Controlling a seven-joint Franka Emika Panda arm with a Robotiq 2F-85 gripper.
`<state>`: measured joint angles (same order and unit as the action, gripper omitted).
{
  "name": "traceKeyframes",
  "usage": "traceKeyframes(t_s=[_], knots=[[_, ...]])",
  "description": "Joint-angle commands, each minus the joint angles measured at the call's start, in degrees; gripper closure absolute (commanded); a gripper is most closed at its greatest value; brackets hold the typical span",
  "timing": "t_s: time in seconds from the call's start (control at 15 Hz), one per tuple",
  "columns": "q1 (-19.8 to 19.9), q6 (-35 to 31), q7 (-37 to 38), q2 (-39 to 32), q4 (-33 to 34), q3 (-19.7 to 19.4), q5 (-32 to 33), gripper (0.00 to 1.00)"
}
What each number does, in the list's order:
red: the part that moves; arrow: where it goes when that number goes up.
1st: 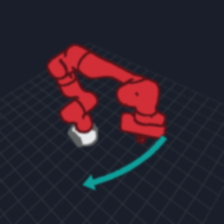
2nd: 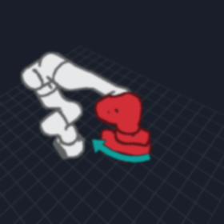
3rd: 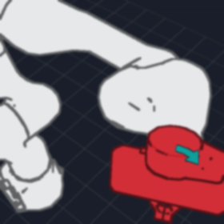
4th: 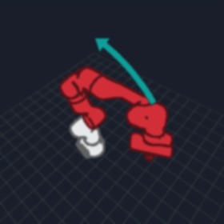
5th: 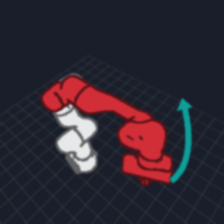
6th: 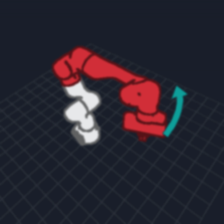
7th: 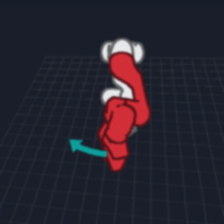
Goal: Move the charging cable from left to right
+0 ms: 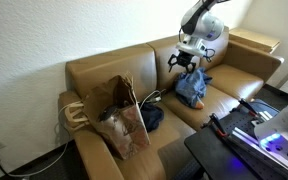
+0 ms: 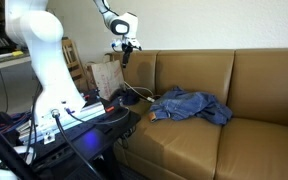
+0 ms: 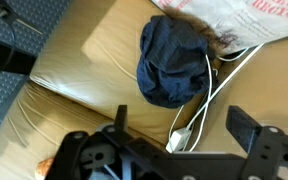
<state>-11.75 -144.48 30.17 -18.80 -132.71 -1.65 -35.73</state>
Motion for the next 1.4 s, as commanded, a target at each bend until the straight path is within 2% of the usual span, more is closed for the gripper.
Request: traceKeyframes(t_s=[0.0,0.07,0.2,0.27,0.4,0.6,0.67,0.93,1.07,1.13,1.27,1.33], knots=[[-2.93,-15.57,3.13,-10.77,3.04,3.36,0.08,0.00],[-2.67,-16.05,3.68,-12.82,4.36,4.21,-0.78,0.00],[1.40,-10.92,2.82,-16.82,8.39,7.31,-1.84,0.00],[-2.26,-14.56,5.45,-13.31,3.86,5.49,0.85,0.00],[-1.85,-14.67,5.49,-15.27,5.08,5.80,1.27,0.00],[-1.91,-14.67,5.55,-14.59,5.01,5.84,1.28,0.00],[-2.07,-17.28,5.85,-14.79,4.88,6.04,0.43,0.00],[3.18,-26.38,-0.07,-12.81,2.35,12.96,-6.66,0.00],[3.80,-30.40,-1.80,-13.05,2.08,14.80,-8.92,0.00],[3.65,-31.63,-1.64,-13.25,1.77,14.93,-8.52,0.00],[-1.93,-27.64,2.95,-14.46,2.46,8.74,-5.50,0.00],[0.62,-24.63,1.67,-15.05,3.82,10.66,-5.95,0.00]])
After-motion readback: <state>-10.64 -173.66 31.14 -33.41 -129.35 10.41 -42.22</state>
